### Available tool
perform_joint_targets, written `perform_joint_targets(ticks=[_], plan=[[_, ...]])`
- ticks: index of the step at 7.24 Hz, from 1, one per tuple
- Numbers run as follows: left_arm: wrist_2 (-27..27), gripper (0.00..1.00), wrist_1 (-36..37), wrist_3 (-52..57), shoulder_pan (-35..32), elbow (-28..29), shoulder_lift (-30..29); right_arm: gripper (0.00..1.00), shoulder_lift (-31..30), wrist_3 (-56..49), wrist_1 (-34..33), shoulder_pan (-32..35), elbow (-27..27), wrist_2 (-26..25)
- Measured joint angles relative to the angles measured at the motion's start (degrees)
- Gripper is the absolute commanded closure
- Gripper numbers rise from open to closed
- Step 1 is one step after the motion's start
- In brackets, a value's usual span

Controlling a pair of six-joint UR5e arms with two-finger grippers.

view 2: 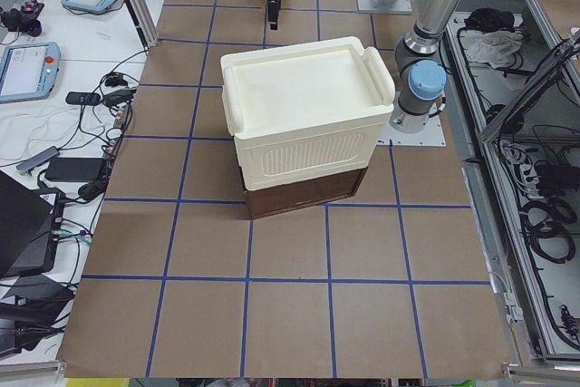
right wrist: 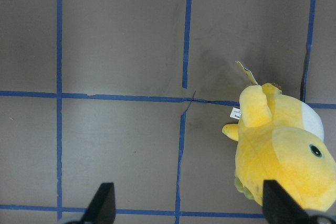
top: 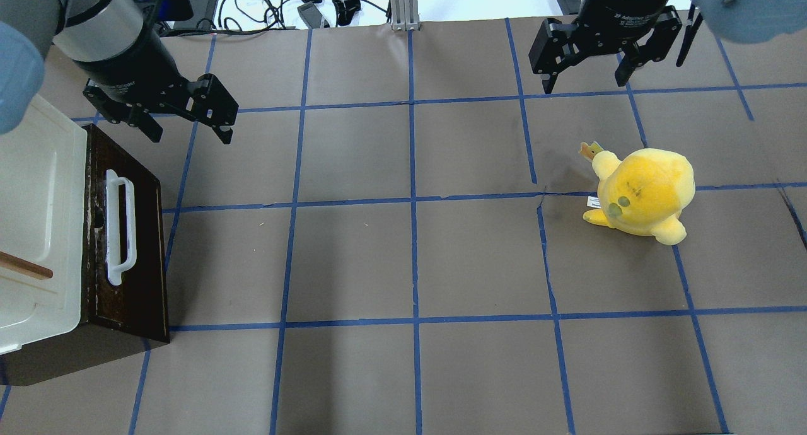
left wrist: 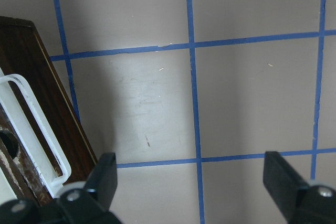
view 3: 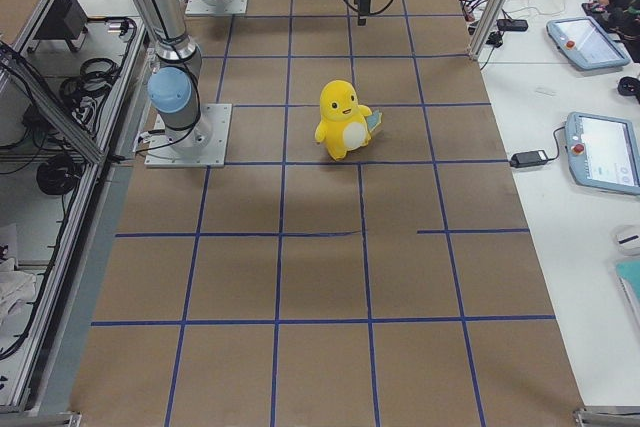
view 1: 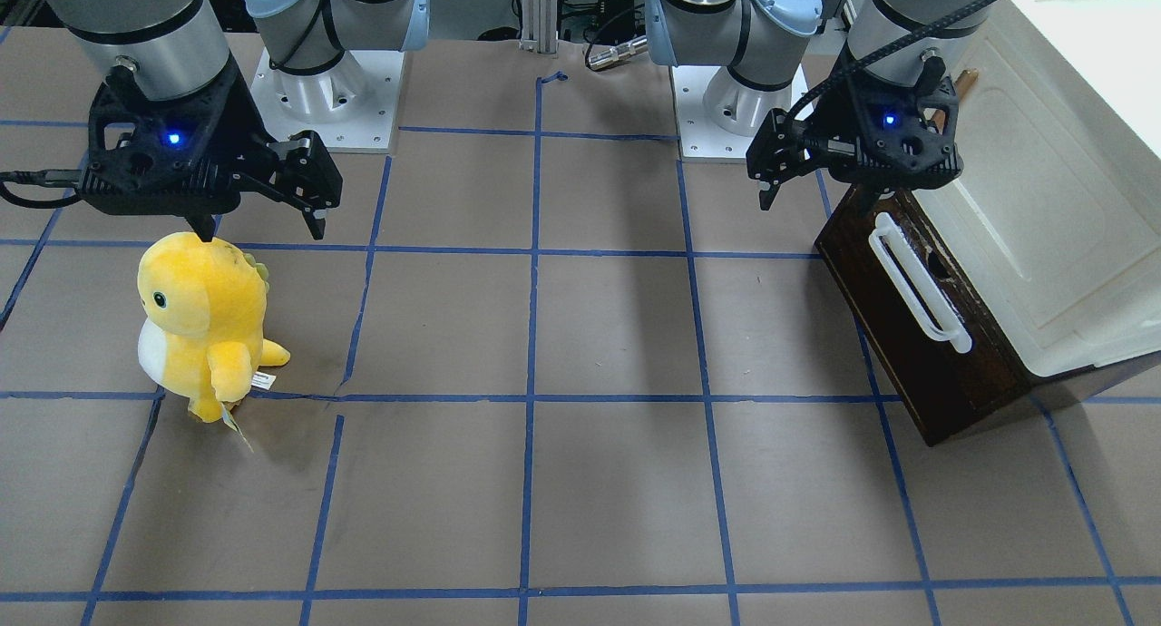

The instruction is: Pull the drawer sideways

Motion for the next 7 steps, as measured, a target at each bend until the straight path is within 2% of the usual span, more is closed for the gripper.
perform_joint_targets(ticks=[5,7], plan=[[-1.48,0.00,0.70,-0.82,1.93,0.10,-1.30,0.00,0.00,0.00,0.00,0.00,0.00,0.01],[-0.60,0.00,4.19,-2.84,2.61,-1.71,-2.30,0.00,0.00,0.00,0.00,0.00,0.00,0.01]])
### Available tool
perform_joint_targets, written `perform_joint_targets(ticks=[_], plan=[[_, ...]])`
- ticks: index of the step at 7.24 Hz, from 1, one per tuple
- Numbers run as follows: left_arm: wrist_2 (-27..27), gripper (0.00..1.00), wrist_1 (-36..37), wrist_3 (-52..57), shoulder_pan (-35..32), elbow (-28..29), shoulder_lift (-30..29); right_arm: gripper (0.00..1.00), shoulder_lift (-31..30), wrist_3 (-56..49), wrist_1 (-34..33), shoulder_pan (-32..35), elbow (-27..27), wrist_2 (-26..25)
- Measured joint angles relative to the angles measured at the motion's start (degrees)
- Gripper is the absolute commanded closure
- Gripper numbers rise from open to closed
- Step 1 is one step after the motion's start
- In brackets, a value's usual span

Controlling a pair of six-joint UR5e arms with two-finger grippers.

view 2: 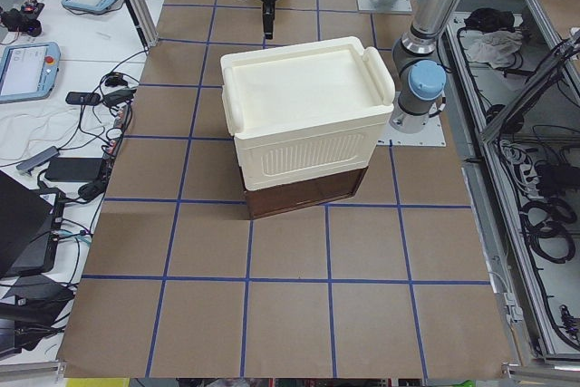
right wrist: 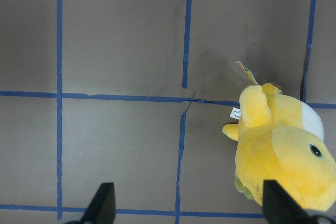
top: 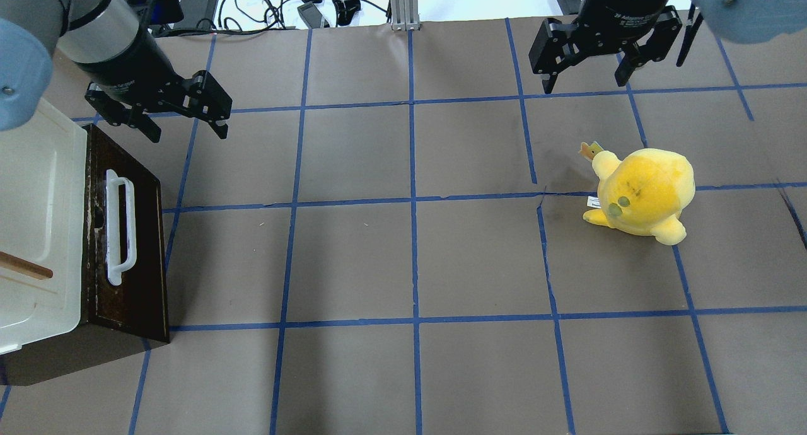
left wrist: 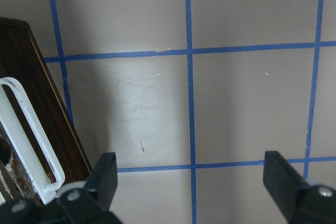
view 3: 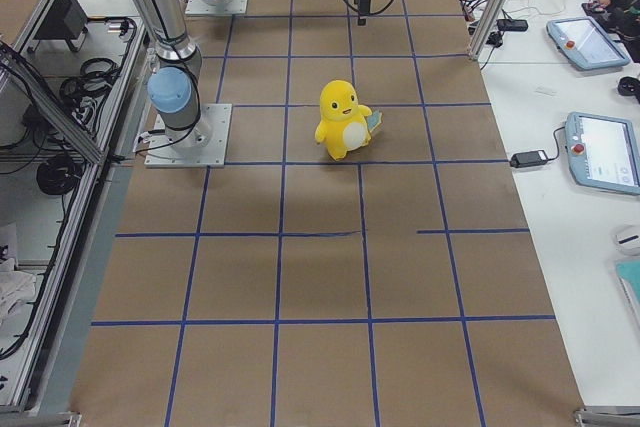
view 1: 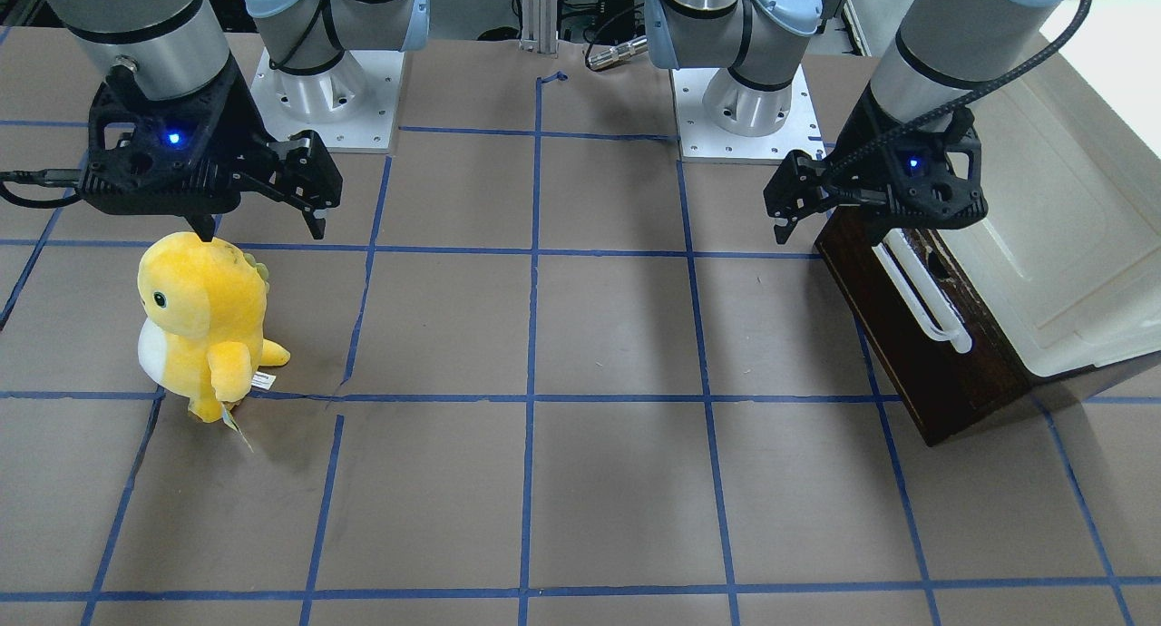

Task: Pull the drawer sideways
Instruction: 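Move the left gripper down to the white drawer handle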

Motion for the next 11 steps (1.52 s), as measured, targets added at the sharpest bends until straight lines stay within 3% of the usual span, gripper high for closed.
perform_joint_targets(ticks=[3,9,11], plan=[[11.38,0.00,3.09,-7.32,-0.99,-2.80,-2.49,0.00,0.00,0.00,0.00,0.00,0.00,0.00],[31.77,0.00,5.37,-23.17,-4.97,-4.32,-15.91,0.00,0.00,0.00,0.00,0.00,0.00,0.01],[36.84,0.15,5.33,-23.98,-5.28,-4.96,-18.36,0.00,0.00,0.00,0.00,0.00,0.00,-0.02]])
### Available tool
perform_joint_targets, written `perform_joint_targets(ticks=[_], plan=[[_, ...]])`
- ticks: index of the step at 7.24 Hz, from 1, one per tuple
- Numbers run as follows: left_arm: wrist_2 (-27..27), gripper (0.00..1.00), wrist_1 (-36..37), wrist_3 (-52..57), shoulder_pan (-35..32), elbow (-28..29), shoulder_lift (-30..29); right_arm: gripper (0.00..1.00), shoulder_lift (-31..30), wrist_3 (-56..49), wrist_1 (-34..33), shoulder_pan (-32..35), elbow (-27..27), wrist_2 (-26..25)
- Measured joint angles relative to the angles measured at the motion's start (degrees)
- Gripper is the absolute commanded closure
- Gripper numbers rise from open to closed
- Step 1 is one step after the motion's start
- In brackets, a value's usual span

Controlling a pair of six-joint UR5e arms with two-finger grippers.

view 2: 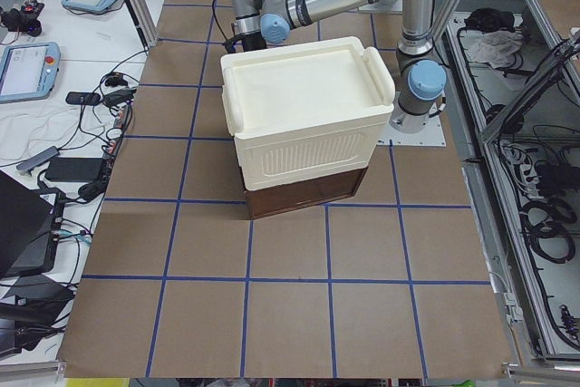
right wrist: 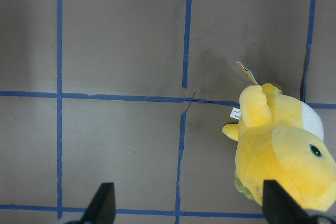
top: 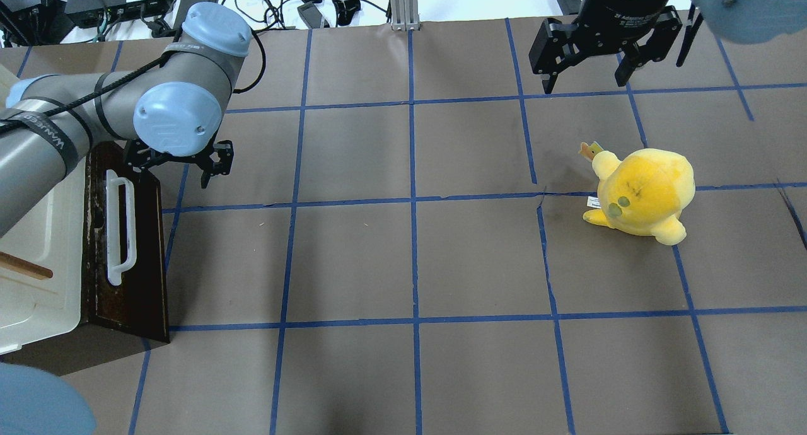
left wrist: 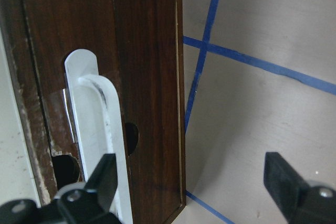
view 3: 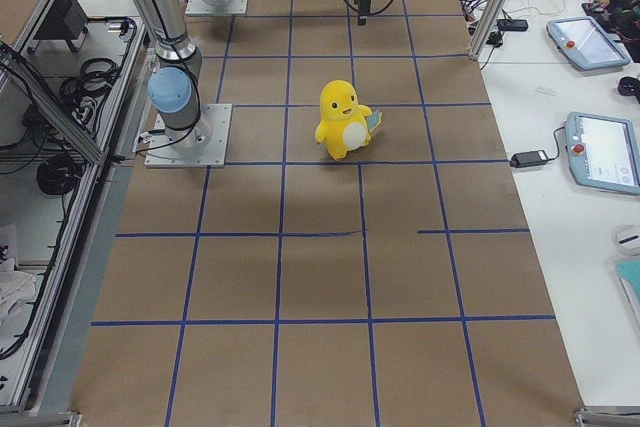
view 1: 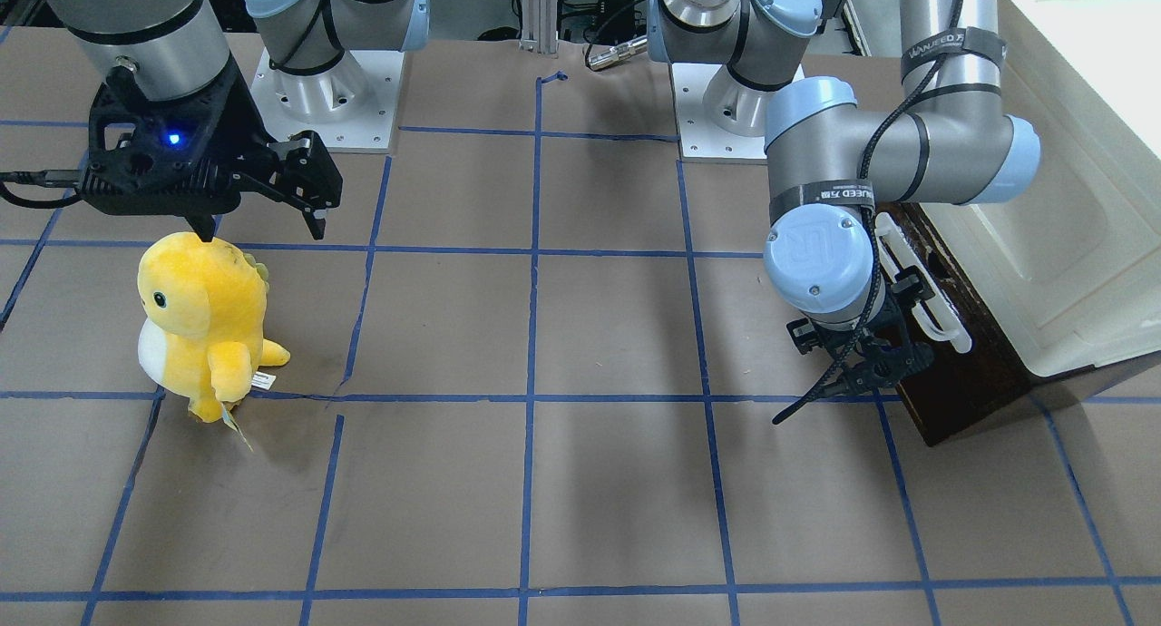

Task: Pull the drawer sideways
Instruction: 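Move the left gripper down to the white drawer handle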

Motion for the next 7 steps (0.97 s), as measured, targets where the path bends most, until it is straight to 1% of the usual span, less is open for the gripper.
perform_joint_targets(ticks=[1,2,4,7], plan=[[3.60,0.15,-0.14,0.27,0.00,-0.30,-0.83,0.00,0.00,0.00,0.00,0.00,0.00,-0.01],[5.98,0.14,-0.27,0.42,0.00,-0.51,-1.39,0.00,0.00,0.00,0.00,0.00,0.00,0.02],[7.37,0.14,-0.29,0.15,0.10,-0.70,-1.87,0.00,0.00,-0.02,0.00,0.00,0.00,0.04],[7.62,0.15,-0.35,-2.49,0.69,-1.04,-2.16,0.00,0.00,-0.03,0.00,0.00,0.00,0.00]])
